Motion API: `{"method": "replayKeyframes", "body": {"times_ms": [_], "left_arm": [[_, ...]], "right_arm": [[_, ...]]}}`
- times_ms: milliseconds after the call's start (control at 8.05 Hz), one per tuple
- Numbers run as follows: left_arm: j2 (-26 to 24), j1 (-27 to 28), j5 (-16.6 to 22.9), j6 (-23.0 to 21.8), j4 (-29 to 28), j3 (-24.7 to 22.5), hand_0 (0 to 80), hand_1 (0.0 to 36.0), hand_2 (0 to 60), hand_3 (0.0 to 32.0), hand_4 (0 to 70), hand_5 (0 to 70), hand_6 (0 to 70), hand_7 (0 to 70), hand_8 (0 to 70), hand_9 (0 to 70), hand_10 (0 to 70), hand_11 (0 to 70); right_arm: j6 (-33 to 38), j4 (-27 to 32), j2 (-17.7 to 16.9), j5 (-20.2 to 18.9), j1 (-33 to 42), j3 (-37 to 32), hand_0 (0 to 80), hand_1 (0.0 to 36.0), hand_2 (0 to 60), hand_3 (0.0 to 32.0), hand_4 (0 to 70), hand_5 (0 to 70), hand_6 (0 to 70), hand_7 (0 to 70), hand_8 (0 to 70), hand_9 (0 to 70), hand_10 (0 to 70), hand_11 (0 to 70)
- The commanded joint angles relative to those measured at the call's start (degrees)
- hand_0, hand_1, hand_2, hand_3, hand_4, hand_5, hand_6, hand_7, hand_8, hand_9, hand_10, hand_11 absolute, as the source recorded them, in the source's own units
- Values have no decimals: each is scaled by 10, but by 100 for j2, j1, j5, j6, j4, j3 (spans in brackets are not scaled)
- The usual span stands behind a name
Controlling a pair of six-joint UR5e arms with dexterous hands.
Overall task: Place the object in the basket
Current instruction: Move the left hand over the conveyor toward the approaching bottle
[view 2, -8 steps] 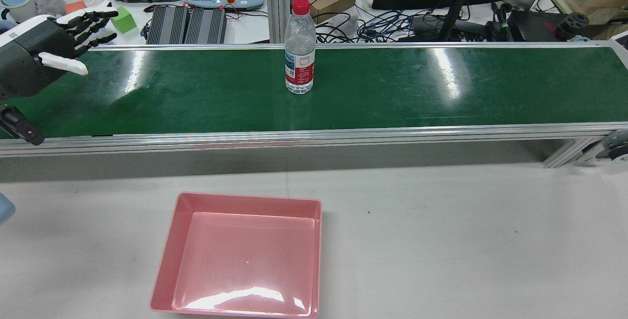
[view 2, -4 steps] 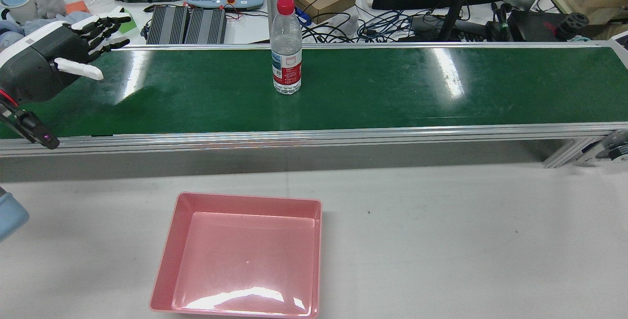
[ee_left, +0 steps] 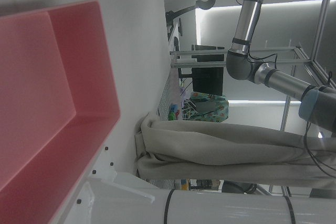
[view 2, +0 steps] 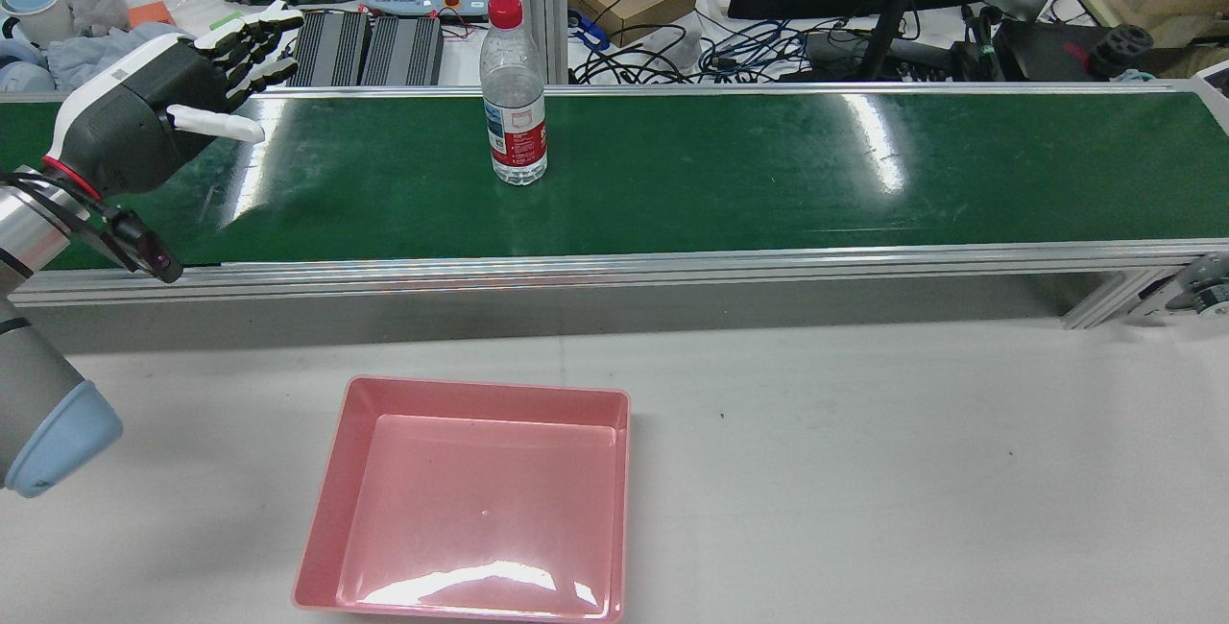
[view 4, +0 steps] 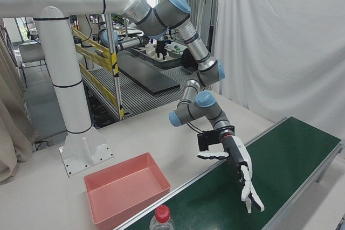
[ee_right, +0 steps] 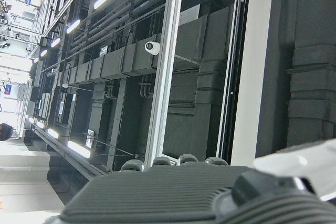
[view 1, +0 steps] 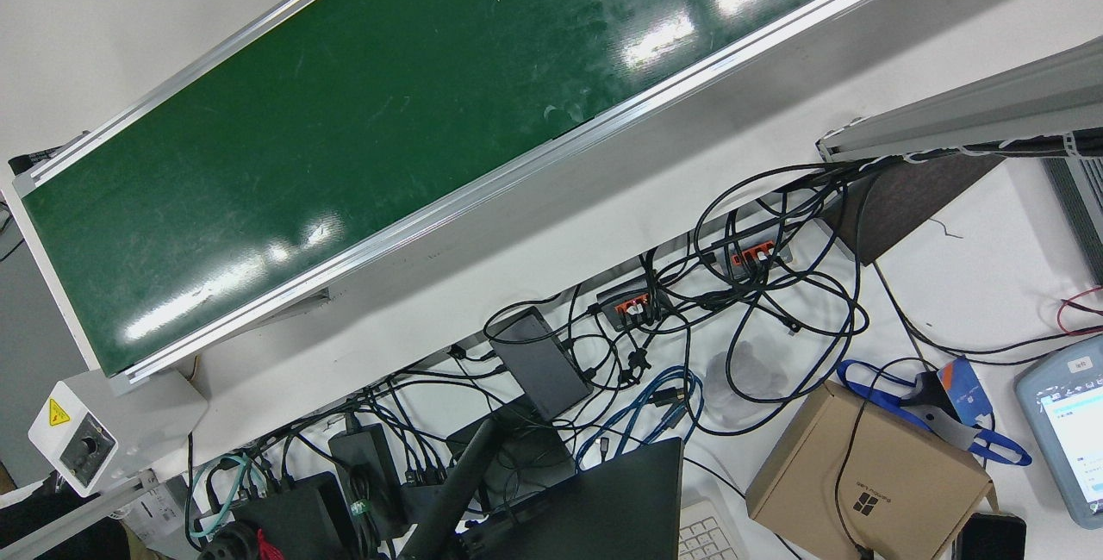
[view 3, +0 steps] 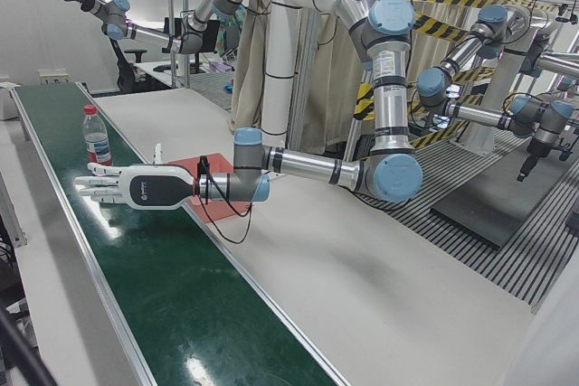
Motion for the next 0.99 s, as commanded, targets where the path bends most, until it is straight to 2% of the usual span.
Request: {"method": "replayKeyframes", "body": {"times_ms": [0,373,621,745,869], "left_arm": [[-210,-18,-9,148,289,32,523,128,0,0,122,188,30,11,11,0,68,115],[-359,-26,-17,483,281,32,537,124,0,0,120,189,30,12,11,0,68,115],[-447,-18,-35,483,255,50,566,169,0,0,122,205,37,16,15,7,74,127],[-456,-18,-61,440,141,93,546,148,0,0,122,203,37,16,14,6,73,124],[-508,-18,-61,422,-60,303,544,152,0,0,131,208,42,18,21,13,76,128]], "right_arm": [[0,0,0,0,0,0,0,0,0,0,0,0,0,0,0,0,0,0],[0,0,0,-9,0,0,0,0,0,0,0,0,0,0,0,0,0,0],[0,0,0,0,0,0,0,0,0,0,0,0,0,0,0,0,0,0],[0,0,0,0,0,0,0,0,0,0,0,0,0,0,0,0,0,0],[0,0,0,0,0,0,0,0,0,0,0,0,0,0,0,0,0,0]]}}
